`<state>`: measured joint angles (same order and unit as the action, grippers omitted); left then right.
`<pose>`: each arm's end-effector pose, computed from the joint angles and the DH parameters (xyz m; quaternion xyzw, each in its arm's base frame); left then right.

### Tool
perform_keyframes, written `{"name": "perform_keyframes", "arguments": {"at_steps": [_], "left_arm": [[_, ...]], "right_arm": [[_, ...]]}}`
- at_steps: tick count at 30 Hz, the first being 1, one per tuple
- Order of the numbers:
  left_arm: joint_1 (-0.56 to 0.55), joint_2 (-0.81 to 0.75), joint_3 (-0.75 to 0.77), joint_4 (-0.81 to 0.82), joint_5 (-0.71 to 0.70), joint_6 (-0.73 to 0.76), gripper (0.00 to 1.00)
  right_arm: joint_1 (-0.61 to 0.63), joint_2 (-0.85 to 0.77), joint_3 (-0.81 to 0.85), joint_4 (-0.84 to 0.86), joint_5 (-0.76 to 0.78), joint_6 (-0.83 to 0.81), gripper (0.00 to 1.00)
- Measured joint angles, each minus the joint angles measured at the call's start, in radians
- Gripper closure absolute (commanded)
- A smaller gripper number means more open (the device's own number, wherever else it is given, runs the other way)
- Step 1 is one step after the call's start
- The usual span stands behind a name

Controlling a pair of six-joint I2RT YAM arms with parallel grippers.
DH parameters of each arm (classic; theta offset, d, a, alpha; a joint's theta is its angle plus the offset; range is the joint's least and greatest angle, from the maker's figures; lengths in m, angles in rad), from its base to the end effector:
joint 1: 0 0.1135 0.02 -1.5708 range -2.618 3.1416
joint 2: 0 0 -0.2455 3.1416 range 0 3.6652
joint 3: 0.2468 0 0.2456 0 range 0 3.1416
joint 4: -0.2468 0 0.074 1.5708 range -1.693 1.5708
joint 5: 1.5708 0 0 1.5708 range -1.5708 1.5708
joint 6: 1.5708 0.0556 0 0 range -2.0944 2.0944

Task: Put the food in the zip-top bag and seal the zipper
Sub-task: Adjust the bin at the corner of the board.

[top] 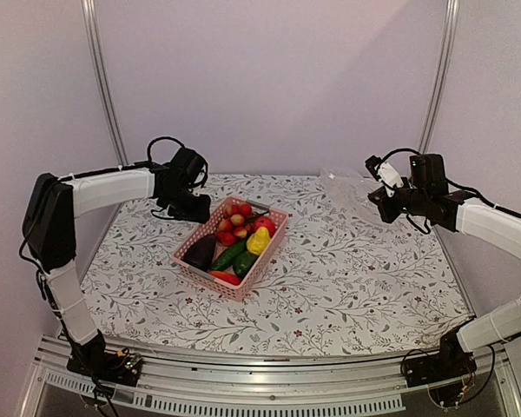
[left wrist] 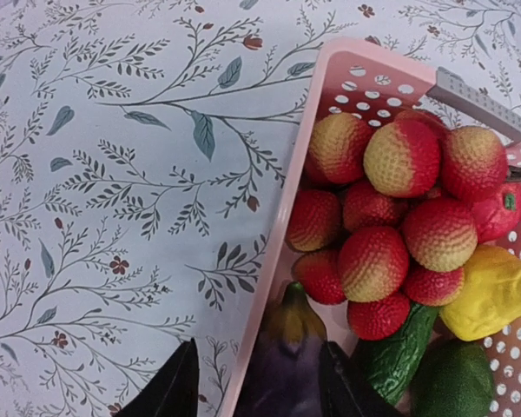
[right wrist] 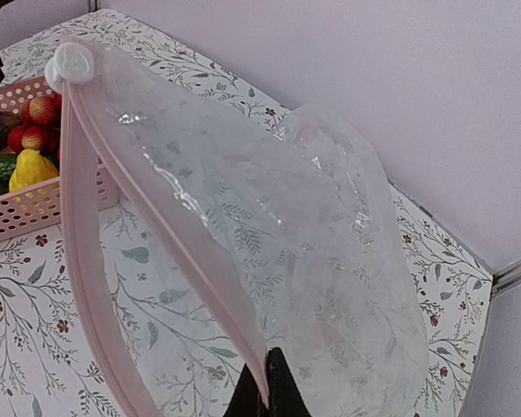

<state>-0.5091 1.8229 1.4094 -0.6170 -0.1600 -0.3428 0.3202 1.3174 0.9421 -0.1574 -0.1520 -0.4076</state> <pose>0.3446 -0.1822 0.2000 0.0585 0.9591 -0.0398 0.2741 0.2946 0.1065 0.2542 -0.3433 0.7957 0.0443 0.4970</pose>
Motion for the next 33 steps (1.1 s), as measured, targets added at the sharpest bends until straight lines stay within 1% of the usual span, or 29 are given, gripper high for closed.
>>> {"name": "perform_keyframes", "arguments": {"at_steps": [3,9,11,13,14,18,23,29,30,31,33], "left_arm": [[0.008,0.066,0.044,0.011,0.019,0.023,0.63],[0.027,0.156,0.083,0.014,0.025,0.05,0.74],[0.03,0.171,0.085,0.013,0.024,0.055,0.8],[0.03,0.175,0.086,0.013,0.026,0.06,0.89],[0.03,0.175,0.086,0.013,0.026,0.061,0.92],[0.03,0.167,0.078,0.007,0.021,0.066,0.97],[0.031,0.078,-0.044,0.04,0.013,0.016,0.97],[0.032,-0.102,-0.245,0.053,0.019,-0.04,0.97],[0.032,-0.126,-0.271,0.057,0.02,-0.052,0.94],[0.032,-0.153,-0.3,0.061,0.022,-0.063,0.89],[0.032,-0.193,-0.344,0.065,0.021,-0.084,0.72]], "right_arm": [[0.0,0.0,0.0,0.0,0.0,0.0,1.0],[0.0,0.0,0.0,0.0,0.0,0.0,1.0],[0.0,0.0,0.0,0.0,0.0,0.0,1.0],[0.0,0.0,0.0,0.0,0.0,0.0,1.0],[0.0,0.0,0.0,0.0,0.0,0.0,1.0],[0.0,0.005,0.0,0.0,0.0,0.0,1.0],[0.0,0.014,0.0,-0.001,0.0,0.0,1.0],[0.0,0.021,0.0,0.0,0.002,0.0,1.0],[0.0,0.024,0.0,0.0,0.002,0.0,1.0],[0.0,0.027,0.0,0.0,0.003,0.0,1.0],[0.0,0.029,0.0,-0.001,0.004,0.0,1.0]]}}
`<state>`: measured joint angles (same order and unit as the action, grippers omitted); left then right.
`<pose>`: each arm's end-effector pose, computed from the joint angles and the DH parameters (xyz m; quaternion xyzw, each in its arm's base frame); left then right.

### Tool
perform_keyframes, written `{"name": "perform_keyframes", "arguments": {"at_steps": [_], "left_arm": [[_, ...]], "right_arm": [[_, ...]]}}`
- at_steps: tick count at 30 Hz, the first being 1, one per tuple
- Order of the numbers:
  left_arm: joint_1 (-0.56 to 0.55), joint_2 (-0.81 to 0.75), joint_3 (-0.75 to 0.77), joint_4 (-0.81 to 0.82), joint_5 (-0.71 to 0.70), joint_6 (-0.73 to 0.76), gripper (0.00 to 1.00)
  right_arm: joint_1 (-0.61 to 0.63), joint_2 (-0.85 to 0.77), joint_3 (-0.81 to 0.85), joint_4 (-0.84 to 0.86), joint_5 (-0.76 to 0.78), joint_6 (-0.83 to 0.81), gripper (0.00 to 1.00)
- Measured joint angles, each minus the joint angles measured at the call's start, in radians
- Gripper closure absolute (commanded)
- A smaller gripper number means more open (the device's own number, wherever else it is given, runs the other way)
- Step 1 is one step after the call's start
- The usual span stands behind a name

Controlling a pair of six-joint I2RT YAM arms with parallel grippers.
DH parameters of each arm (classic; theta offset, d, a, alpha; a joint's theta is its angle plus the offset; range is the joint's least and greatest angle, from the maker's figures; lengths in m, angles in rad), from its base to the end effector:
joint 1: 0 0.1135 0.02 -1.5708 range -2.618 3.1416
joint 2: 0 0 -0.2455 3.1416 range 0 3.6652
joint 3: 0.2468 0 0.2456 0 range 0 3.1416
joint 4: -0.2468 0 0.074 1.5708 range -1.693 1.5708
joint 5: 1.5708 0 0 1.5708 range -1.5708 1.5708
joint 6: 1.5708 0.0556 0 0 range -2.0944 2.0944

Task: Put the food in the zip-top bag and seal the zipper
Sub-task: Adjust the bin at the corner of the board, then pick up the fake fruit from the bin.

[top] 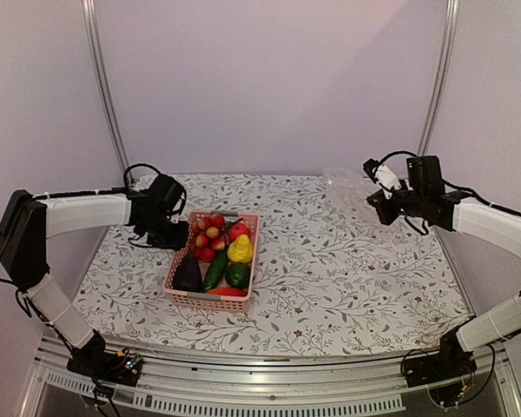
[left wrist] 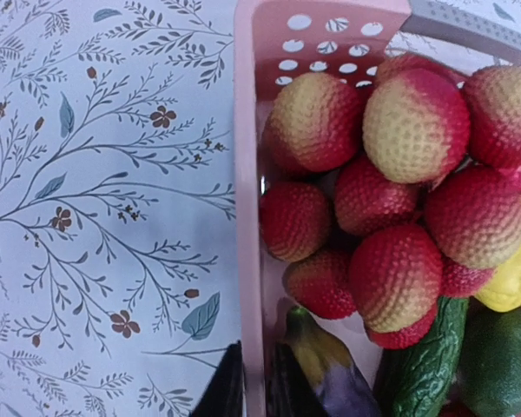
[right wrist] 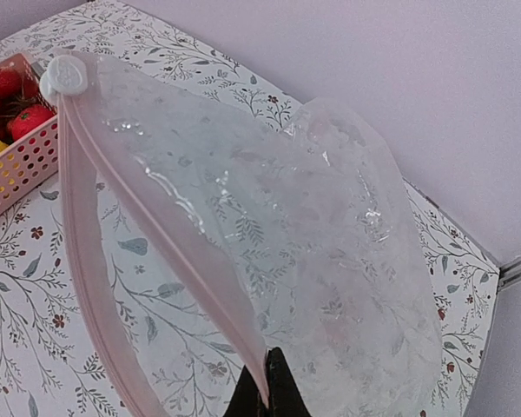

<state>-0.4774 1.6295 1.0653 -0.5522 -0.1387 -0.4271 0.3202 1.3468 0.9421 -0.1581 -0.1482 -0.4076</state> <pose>0.2916 -0.1422 0.1660 0.0088 0.9720 -0.0375 0.2316 0.2984 0.1076 0.2454 -0.3442 0.8033 0.0437 0.4840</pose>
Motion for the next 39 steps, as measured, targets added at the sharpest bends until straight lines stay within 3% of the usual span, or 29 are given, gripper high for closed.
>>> {"name": "perform_keyframes", "arguments": {"at_steps": [3,10,18,25,39], "left_arm": [[0.0,-0.032,-0.036,0.008,-0.007,-0.021,0.57],[-0.021,-0.101,-0.029,0.005,-0.061,-0.016,0.45],[-0.224,-0.148,0.115,0.036,-0.127,0.049,0.31],[-0.313,-0.026,0.217,0.066,-0.121,0.066,0.32],[-0.33,0.206,0.317,0.058,-0.12,0.014,0.39]], "right_arm": [[0.0,0.002,0.0,0.0,0.003,0.0,1.0],[0.0,0.003,0.0,0.0,0.008,0.0,1.0],[0.0,0.003,0.0,0.0,0.013,-0.001,1.0],[0.0,0.003,0.0,0.001,0.017,-0.002,1.0],[0.0,0.003,0.0,0.0,0.02,-0.01,1.0]]}}
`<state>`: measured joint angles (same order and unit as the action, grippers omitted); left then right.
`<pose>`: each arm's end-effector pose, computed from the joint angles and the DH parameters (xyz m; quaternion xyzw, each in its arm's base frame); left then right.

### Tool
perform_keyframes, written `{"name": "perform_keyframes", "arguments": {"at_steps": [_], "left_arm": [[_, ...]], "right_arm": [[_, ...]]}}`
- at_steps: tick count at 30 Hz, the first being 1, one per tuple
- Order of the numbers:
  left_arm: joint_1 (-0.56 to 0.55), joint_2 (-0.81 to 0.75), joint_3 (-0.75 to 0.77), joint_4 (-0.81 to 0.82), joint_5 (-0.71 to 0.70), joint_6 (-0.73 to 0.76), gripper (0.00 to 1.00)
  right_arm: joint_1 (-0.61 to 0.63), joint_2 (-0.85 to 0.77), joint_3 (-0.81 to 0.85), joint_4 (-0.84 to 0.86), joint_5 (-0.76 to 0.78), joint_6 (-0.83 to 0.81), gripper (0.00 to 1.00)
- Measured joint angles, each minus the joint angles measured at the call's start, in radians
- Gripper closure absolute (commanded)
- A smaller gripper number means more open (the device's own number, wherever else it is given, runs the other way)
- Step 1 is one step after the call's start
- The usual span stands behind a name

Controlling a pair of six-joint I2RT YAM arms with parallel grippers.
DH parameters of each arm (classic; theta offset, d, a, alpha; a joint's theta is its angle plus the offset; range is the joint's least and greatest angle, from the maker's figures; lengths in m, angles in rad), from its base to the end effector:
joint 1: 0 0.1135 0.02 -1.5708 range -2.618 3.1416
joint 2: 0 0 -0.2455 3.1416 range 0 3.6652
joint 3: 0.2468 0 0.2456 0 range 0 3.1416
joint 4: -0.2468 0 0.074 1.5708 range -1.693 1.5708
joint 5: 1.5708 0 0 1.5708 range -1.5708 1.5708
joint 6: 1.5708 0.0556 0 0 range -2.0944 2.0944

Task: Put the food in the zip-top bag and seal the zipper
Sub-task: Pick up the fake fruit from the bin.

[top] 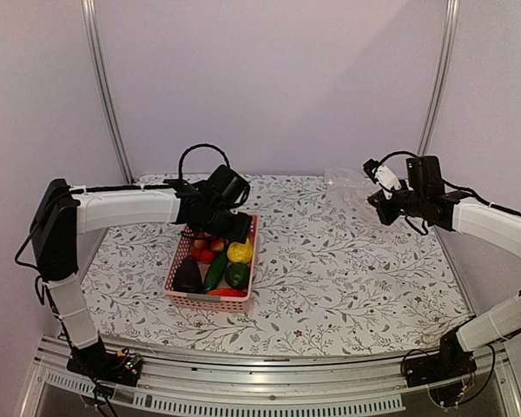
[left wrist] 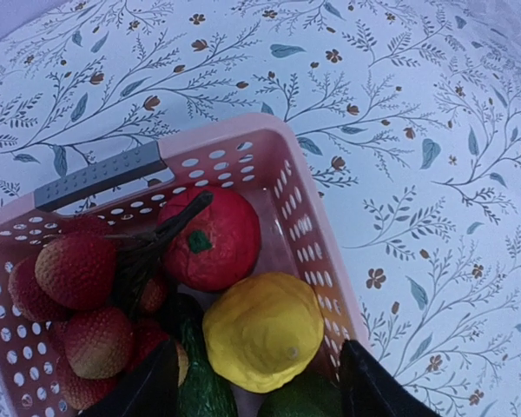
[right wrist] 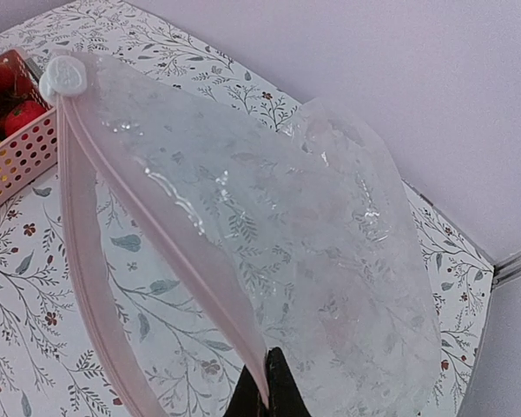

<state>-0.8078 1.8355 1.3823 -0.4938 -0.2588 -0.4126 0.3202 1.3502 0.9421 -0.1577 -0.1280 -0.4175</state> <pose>0.2862 -0.2787 0.1964 0.1465 0.9332 -0.0737 0.3198 0.2993 0.1067 0.2444 -0.3441 0.8047 0.0326 0.4828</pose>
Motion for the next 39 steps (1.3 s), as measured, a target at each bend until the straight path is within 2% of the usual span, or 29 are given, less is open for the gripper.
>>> {"name": "perform_keyframes", "arguments": {"at_steps": [16,31,39], "left_arm": [[-0.004,0.091,0.07,-0.037,0.008,-0.03,0.51],[-0.006,0.157,0.077,-0.046,0.008,-0.033,0.54],[-0.006,0.164,0.103,-0.057,-0.015,-0.016,0.71]], "right_arm": [[0.0,0.002,0.0,0.0,0.007,-0.006,1.0],[0.0,0.021,0.0,0.0,0.014,-0.01,1.0],[0.0,0.032,0.0,-0.003,0.014,-0.01,1.0]]}}
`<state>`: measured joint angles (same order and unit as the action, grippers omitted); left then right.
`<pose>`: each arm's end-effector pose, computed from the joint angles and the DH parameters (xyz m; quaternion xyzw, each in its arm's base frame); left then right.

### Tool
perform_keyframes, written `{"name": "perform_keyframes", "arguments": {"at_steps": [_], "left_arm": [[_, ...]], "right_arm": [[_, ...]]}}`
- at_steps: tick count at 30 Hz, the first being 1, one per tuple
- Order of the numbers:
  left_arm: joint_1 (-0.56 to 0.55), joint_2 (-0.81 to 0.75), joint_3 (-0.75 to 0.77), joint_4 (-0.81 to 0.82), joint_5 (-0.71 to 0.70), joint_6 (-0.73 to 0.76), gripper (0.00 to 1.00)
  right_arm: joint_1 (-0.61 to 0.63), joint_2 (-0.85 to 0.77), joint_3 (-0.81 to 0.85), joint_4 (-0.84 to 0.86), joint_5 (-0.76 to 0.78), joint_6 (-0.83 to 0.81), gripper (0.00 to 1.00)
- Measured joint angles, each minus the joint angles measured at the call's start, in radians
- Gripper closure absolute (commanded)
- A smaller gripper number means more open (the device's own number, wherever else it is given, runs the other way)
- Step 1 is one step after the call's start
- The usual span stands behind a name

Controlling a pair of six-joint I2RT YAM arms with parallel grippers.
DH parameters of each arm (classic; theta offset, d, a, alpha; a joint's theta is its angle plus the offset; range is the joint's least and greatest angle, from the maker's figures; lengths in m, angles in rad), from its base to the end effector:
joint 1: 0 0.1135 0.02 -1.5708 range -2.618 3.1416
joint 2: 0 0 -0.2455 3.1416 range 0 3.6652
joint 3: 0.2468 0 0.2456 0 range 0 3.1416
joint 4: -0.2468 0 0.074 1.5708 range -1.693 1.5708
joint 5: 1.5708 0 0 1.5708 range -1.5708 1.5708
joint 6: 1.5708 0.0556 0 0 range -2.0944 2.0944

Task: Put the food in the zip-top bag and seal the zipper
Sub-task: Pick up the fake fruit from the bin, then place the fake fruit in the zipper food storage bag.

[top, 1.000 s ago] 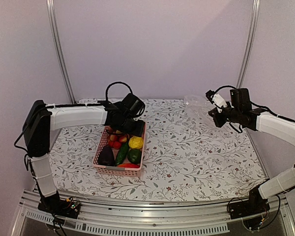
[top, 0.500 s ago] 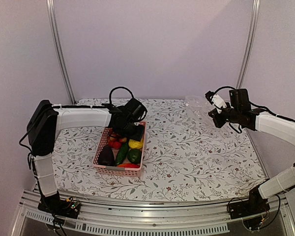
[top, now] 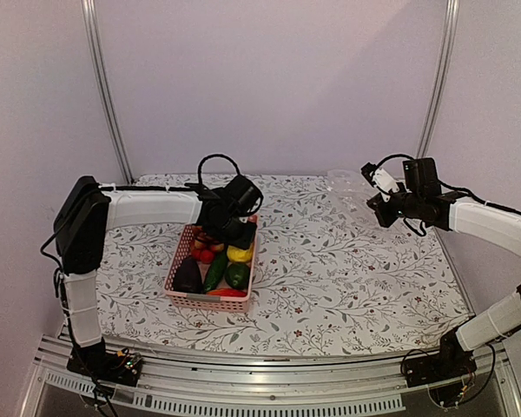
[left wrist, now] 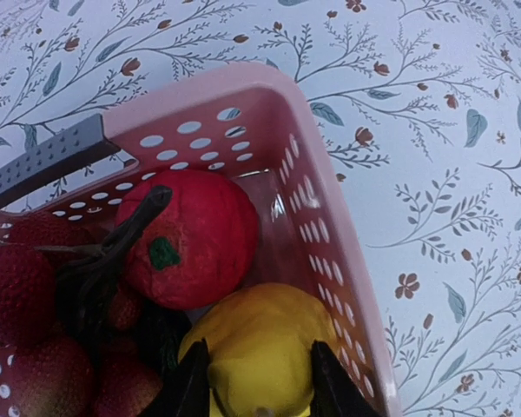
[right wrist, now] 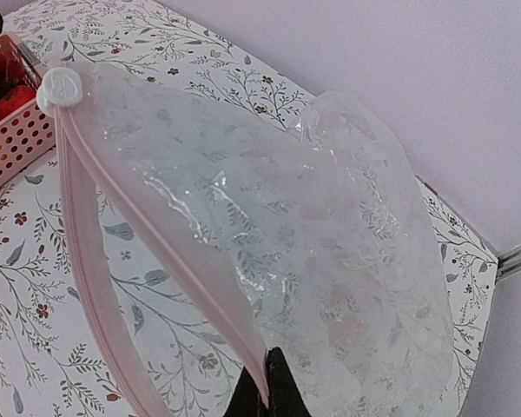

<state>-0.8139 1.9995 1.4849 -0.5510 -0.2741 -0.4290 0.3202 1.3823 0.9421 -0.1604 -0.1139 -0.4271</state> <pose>0.2998 -0.2954 0.1602 0.1500 0.9480 -0.0366 0.2783 0.3033 0.1072 0.2344 -0.3471 0.8126 0.0254 0.4676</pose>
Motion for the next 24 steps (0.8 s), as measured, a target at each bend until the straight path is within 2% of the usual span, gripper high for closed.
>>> {"name": "perform_keyframes", "arguments": {"at_steps": [6,15,24], "left_arm": [[-0.006,-0.027,0.019,-0.039,-0.01,0.009,0.78],[-0.033,-0.246,0.016,-0.034,-0.032,0.013,0.78],[-0.222,-0.321,-0.003,0.158,-0.027,0.088,0.79]], "right_arm": [[0.0,0.001,0.0,-0.001,0.0,0.0,1.0],[0.0,0.027,0.002,-0.017,-0.002,0.001,1.0],[0.0,0.072,0.135,-0.147,-0.093,0.027,1.0]]}}
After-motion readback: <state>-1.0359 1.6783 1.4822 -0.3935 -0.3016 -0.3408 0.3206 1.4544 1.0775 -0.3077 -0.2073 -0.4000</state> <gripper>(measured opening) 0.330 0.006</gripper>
